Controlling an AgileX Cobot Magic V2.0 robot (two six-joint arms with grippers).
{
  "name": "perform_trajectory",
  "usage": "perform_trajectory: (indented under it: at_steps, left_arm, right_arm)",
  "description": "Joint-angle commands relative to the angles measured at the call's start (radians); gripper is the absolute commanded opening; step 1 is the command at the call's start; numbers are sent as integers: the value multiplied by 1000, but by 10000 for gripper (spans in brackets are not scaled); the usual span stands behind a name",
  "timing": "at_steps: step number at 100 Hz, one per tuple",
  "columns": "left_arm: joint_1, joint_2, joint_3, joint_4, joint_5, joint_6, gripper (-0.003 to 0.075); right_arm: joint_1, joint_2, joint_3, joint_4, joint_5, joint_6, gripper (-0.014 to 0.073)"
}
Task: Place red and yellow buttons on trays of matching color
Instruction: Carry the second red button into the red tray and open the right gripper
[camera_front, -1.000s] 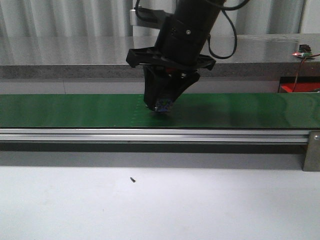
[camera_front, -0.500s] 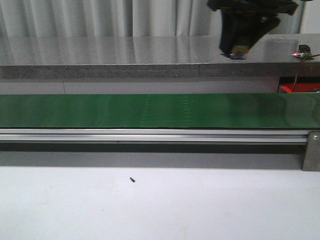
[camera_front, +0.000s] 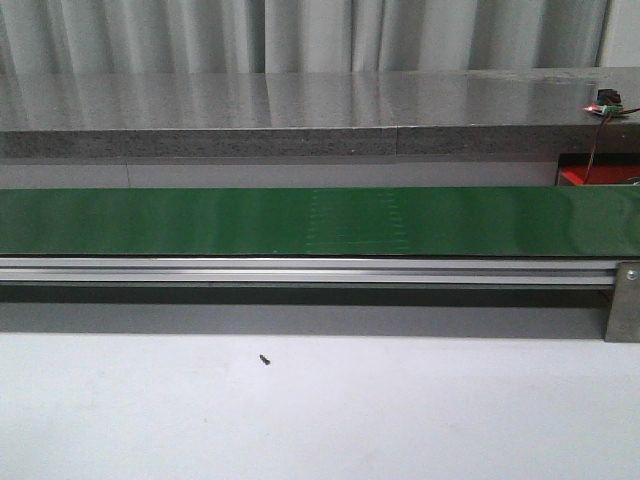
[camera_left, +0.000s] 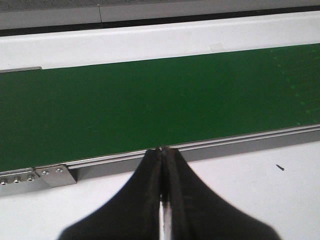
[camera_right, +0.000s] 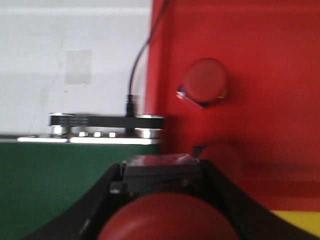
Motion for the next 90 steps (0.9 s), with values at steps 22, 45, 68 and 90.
perform_trajectory:
  at_steps: [22, 45, 68, 90]
  left_arm:
    - [-5, -10, -26, -34, -48, 3, -20]
    - [-5, -10, -26, -34, -48, 3, -20]
    - [-5, -10, -26, -34, -48, 3, -20]
    - [-5, -10, -26, -34, -48, 3, -20]
  right_arm:
    - [-188, -62, -5, 1, -106, 41, 263]
    - [-214, -16, 4, 5, -175, 79, 263]
    - [-214, 90, -70, 12, -139, 88, 263]
    - [-208, 213, -225, 12, -53, 88, 263]
